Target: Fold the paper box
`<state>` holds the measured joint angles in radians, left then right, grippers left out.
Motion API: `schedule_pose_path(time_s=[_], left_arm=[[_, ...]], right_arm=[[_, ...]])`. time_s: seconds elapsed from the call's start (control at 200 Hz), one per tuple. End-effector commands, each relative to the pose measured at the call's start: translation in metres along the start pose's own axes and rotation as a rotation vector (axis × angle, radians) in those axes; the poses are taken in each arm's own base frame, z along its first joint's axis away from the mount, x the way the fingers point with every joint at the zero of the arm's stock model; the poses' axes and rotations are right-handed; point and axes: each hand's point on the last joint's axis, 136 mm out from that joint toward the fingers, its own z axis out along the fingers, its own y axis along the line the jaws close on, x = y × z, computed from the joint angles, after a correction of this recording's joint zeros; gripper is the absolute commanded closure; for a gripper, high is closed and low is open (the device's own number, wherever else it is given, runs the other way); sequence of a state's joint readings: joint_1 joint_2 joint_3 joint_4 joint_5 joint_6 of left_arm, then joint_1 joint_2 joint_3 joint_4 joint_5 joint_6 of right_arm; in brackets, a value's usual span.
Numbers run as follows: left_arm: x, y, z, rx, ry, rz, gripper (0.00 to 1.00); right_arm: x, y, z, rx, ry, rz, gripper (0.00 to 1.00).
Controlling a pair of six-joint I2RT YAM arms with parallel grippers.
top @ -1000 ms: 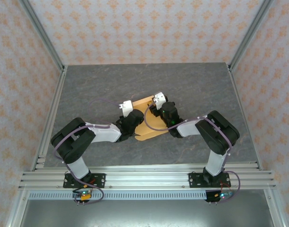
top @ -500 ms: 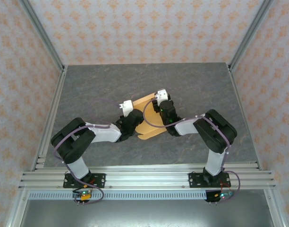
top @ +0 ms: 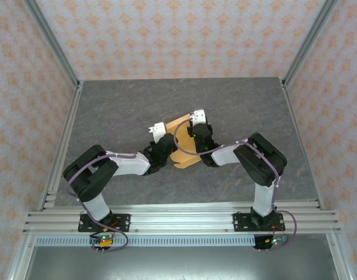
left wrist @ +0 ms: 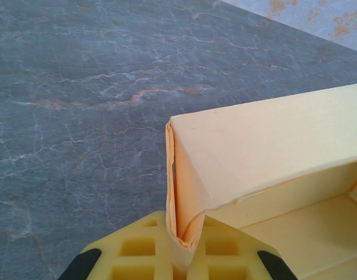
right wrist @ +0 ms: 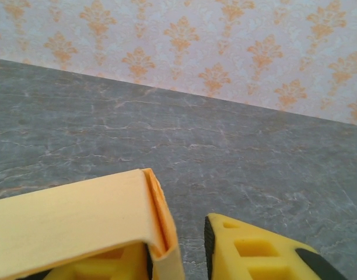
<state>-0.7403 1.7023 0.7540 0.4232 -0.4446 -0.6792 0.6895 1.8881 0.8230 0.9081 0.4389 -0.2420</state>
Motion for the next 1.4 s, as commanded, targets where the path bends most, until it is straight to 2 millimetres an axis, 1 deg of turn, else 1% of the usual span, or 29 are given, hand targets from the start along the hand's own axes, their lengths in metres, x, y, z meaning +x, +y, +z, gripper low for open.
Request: schedule_pose_path(time_s=[0.0,0.09,0.205,0.26,0.305,0.35,0.41,0.486,0.526,0.541,0.586,0.666,0.726,0.796,0.831,0.861,0.931,0.956,0.981,0.986,0.996,1.056,1.081,1.106,1.146,1.181,1.256,1.321,1.396], left_arm=[[0.001,0.007,0.0,-0.042,-0.018,0.01,1.0],[0.001,0.007,0.001,-0.044,-0.018,0.011,1.0],[0.001,0.006,0.001,-0.045,-0.016,0.013,1.0],[0.001,0.007,0.002,-0.048,-0.014,0.015,1.0],[0.002,0.007,0.002,-0.05,-0.013,0.018,1.0],[0.002,0.007,0.002,-0.054,-0.013,0.02,1.0],[0.0,0.008,0.002,-0.06,-0.015,0.02,1.0],[-0.003,0.009,0.001,-0.072,-0.027,0.003,1.0],[-0.004,0.01,0.0,-0.077,-0.029,-0.007,1.0],[-0.004,0.01,0.0,-0.078,-0.029,-0.011,1.0],[-0.005,0.008,0.0,-0.077,-0.025,-0.017,1.0],[-0.003,0.009,0.001,-0.08,-0.021,-0.019,1.0],[-0.004,0.011,0.0,-0.09,-0.023,-0.022,1.0],[-0.008,0.012,-0.002,-0.097,-0.033,-0.028,1.0],[-0.011,0.013,-0.004,-0.101,-0.039,-0.033,1.0],[-0.013,0.013,-0.006,-0.103,-0.042,-0.04,1.0],[-0.016,0.014,-0.009,-0.109,-0.039,-0.061,1.0],[-0.016,0.015,-0.01,-0.112,-0.035,-0.069,1.0],[-0.017,0.014,-0.011,-0.113,-0.03,-0.077,1.0],[-0.017,0.014,-0.011,-0.113,-0.029,-0.08,1.0],[-0.017,0.014,-0.012,-0.114,-0.026,-0.081,1.0],[-0.017,0.014,-0.013,-0.12,-0.009,-0.093,1.0],[-0.017,0.014,-0.014,-0.124,-0.004,-0.099,1.0],[-0.016,0.015,-0.014,-0.129,0.002,-0.108,1.0],[-0.015,0.016,-0.015,-0.133,0.006,-0.128,1.0],[-0.015,0.017,-0.016,-0.135,0.007,-0.146,1.0],[-0.014,0.018,-0.016,-0.139,0.011,-0.175,1.0],[-0.014,0.022,-0.018,-0.167,0.019,-0.193,1.0],[-0.014,0.027,-0.021,-0.2,0.027,-0.219,1.0]], right_arm=[[-0.001,-0.05,0.001,0.295,-0.012,0.048,0.74],[-0.001,-0.045,0.0,0.301,-0.016,0.042,0.77],[-0.003,-0.039,-0.001,0.27,-0.024,0.05,0.78],[-0.005,-0.031,-0.001,0.209,-0.026,0.053,0.72],[-0.004,-0.016,-0.002,0.104,-0.015,0.035,0.65],[-0.007,-0.004,-0.007,0.01,-0.008,0.024,0.59],[-0.008,0.001,-0.018,-0.064,-0.004,0.022,0.52],[-0.008,0.008,-0.034,-0.166,0.002,-0.018,0.47],[-0.012,0.011,-0.045,-0.228,-0.005,-0.036,0.43],[-0.01,0.013,-0.049,-0.255,0.002,-0.047,0.43],[-0.011,0.02,-0.063,-0.344,0.008,-0.075,0.4],[-0.003,0.031,-0.088,-0.506,0.06,-0.14,0.38],[0.003,0.032,-0.104,-0.588,0.098,-0.164,0.37],[-0.002,0.029,-0.119,-0.653,0.104,-0.127,0.37],[-0.009,0.024,-0.121,-0.642,0.099,-0.084,0.36],[-0.016,0.016,-0.12,-0.604,0.097,-0.037,0.36],[-0.035,-0.012,-0.114,-0.47,0.105,0.105,0.34],[-0.042,-0.025,-0.112,-0.409,0.118,0.175,0.33],[-0.042,-0.035,-0.109,-0.354,0.156,0.243,0.32],[-0.048,-0.039,-0.111,-0.345,0.148,0.264,0.32],[-0.054,-0.043,-0.112,-0.329,0.147,0.301,0.31],[-0.069,-0.068,-0.116,-0.212,0.186,0.532,0.22],[-0.069,-0.078,-0.118,-0.153,0.212,0.644,0.18],[-0.065,-0.087,-0.122,-0.085,0.251,0.755,0.13],[-0.056,-0.097,-0.128,0.005,0.311,0.929,0.11],[-0.05,-0.096,-0.132,0.024,0.36,1.027,0.11],[-0.042,-0.078,-0.138,-0.032,0.446,1.176,0.13],[-0.023,-0.068,-0.146,-0.02,0.54,1.313,0.13],[0.002,-0.061,-0.157,0.022,0.64,1.395,0.13]])
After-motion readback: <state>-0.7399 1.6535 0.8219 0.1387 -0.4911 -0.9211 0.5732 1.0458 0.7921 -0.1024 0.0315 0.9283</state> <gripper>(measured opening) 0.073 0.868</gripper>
